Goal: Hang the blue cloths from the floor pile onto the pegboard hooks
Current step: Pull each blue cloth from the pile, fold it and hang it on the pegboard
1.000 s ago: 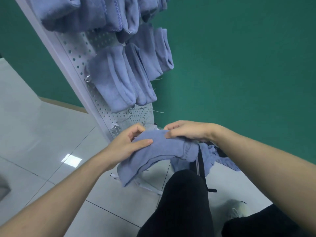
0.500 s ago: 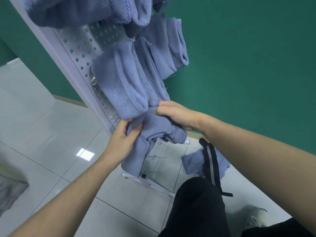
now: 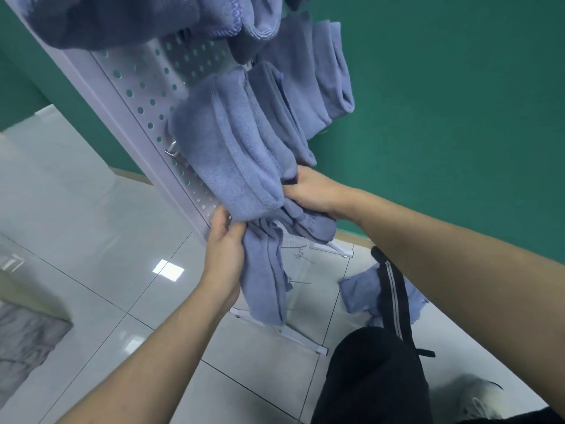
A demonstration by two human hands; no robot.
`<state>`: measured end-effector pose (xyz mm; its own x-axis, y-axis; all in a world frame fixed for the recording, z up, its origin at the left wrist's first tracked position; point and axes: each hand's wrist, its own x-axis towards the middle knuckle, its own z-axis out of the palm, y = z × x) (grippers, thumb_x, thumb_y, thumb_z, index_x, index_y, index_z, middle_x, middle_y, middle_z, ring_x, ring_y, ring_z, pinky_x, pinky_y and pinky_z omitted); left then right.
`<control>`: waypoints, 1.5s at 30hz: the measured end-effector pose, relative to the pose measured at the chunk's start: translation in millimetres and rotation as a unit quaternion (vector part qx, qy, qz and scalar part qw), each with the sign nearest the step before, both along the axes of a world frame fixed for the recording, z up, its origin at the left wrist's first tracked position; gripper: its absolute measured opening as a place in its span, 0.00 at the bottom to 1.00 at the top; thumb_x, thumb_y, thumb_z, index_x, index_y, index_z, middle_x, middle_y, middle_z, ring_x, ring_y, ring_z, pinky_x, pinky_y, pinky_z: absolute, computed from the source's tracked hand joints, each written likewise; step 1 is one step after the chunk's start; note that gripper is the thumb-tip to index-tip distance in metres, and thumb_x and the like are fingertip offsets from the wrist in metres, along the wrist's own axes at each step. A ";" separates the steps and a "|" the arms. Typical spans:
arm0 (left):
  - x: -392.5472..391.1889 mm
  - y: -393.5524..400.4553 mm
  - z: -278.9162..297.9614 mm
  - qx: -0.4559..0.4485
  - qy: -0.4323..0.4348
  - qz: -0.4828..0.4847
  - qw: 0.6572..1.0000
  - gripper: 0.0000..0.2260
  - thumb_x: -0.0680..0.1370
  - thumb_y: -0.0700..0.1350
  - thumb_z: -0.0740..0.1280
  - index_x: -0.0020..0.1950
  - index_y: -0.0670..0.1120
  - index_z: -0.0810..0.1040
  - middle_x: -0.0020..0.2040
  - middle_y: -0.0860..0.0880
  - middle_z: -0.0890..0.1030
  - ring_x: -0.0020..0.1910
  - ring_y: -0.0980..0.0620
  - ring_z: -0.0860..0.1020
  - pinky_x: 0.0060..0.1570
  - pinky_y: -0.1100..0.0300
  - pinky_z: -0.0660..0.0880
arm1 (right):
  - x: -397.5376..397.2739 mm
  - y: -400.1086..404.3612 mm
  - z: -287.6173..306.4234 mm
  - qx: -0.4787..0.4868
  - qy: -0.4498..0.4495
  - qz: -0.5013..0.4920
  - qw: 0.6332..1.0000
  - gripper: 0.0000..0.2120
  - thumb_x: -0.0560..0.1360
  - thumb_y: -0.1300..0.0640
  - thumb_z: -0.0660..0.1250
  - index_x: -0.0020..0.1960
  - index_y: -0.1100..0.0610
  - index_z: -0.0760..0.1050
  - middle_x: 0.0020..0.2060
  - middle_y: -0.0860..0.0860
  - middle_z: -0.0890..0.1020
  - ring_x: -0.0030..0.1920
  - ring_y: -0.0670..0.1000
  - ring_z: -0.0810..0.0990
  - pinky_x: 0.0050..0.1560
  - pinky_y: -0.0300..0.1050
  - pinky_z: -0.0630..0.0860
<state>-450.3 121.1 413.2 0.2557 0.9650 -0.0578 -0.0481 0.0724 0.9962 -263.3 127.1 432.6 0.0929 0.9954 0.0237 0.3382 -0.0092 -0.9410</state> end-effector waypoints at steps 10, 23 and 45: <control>8.2 -0.4 2.3 -0.057 -0.021 0.045 0.997 0.10 0.79 0.44 0.68 0.58 0.43 0.83 0.57 0.44 0.85 0.54 0.50 0.83 0.54 0.56 0.79 | -10.4 -26.9 -19.3 0.063 -0.046 -0.019 0.997 0.10 0.74 0.58 0.64 0.52 0.53 0.81 0.49 0.50 0.85 0.47 0.43 0.80 0.53 0.40 0.76; -4.4 -13.2 -5.4 0.052 0.126 0.048 0.989 0.16 0.79 0.37 0.59 0.53 0.58 0.75 0.44 0.66 0.79 0.48 0.65 0.77 0.48 0.63 0.72 | -23.4 -39.5 -20.7 0.032 -0.079 0.037 0.996 0.14 0.81 0.62 0.62 0.64 0.54 0.78 0.49 0.42 0.81 0.40 0.44 0.79 0.43 0.26 0.70; -29.2 -4.6 -36.3 0.387 0.403 -0.015 0.829 0.22 0.77 0.37 0.68 0.71 0.47 0.73 0.68 0.51 0.75 0.64 0.46 0.72 0.65 0.61 0.66 | -42.6 -40.7 -40.9 -0.025 -0.112 -0.026 0.993 0.19 0.70 0.49 0.77 0.56 0.53 0.75 0.48 0.47 0.82 0.47 0.48 0.79 0.51 0.45 0.75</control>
<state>-479.6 116.5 377.0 0.4594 0.7871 0.4116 0.6461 -0.6141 0.4533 -305.9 86.4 391.6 0.1414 0.9900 0.0001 0.5361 -0.0765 -0.8407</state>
